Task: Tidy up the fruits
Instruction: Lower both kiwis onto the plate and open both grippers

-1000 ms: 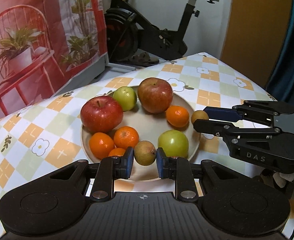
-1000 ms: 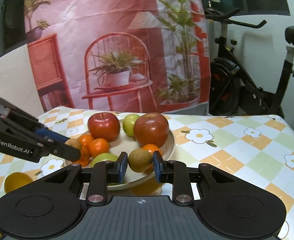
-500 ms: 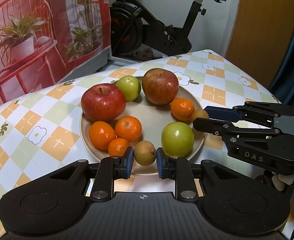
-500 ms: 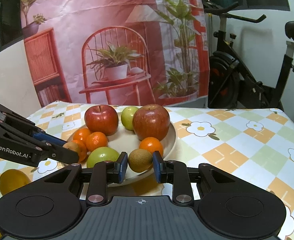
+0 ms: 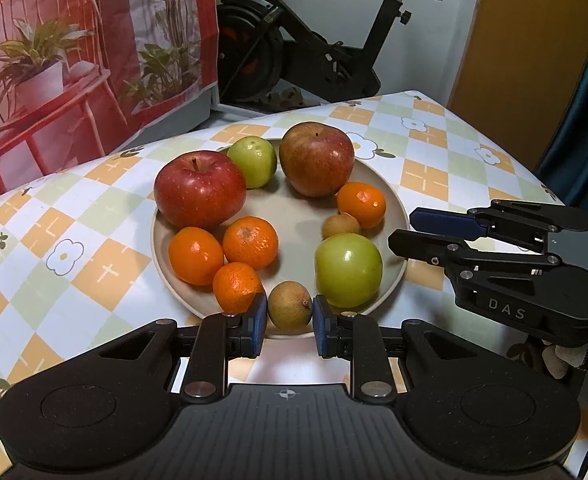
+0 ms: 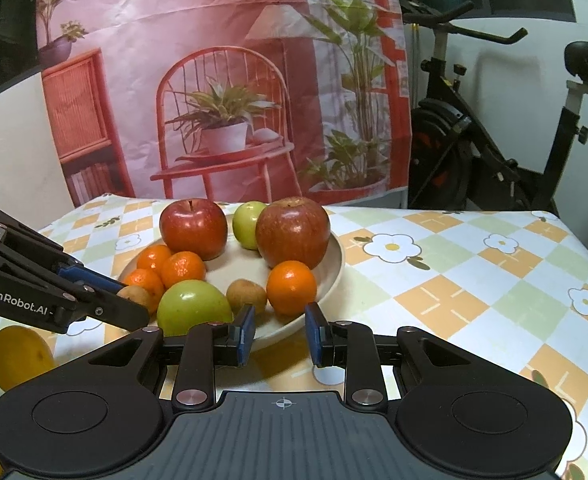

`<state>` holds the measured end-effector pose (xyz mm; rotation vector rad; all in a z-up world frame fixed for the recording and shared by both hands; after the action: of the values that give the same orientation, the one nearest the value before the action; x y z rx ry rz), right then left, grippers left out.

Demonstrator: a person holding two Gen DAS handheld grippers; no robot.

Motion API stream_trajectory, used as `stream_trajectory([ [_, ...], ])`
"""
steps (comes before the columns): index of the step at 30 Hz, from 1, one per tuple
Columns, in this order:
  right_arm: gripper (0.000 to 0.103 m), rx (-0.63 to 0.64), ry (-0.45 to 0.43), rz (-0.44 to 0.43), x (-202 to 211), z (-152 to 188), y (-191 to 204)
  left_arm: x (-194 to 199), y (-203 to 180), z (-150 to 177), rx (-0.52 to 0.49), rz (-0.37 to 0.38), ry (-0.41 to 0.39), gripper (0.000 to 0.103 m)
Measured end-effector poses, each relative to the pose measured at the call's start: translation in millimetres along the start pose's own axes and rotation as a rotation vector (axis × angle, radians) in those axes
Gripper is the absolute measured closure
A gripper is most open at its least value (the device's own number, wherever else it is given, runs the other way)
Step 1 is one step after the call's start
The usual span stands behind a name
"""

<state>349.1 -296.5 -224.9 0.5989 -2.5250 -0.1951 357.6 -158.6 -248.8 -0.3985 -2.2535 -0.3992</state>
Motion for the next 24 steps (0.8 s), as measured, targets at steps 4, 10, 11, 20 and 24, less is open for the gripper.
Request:
stream_trajectory([
  [4,0.078,-0.007,-0.005,-0.005,1,1,0,0,-1,1,0.002,0.003,0.0,0.077],
  [10,0.074,-0.029,-0.014,-0.009,3,1,-3,0,0,2,0.023,0.012,0.003,0.076],
  [11,0.074,-0.033,-0.017,-0.012,4,1,-3,0,1,3,0.029,0.013,0.004,0.075],
  [20,0.073,-0.049,-0.031,-0.023,7,0,-5,5,1,4,0.041,0.018,-0.006,0.063],
  [24,0.073,-0.054,-0.032,-0.024,7,0,-5,11,3,6,0.065,0.025,-0.009,0.063],
])
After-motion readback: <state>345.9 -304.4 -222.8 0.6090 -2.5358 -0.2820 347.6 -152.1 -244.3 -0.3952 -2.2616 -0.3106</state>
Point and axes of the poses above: each gripper's, at about its wrist camera, not at the fingertips, and x roughly against the way its jaws point, y to its left, z to its underside, the point moved 10 cm from there along -x, roughly the way its jaws point, and after that the axes turned 13 degrees about -z, right-handed, at the moved point
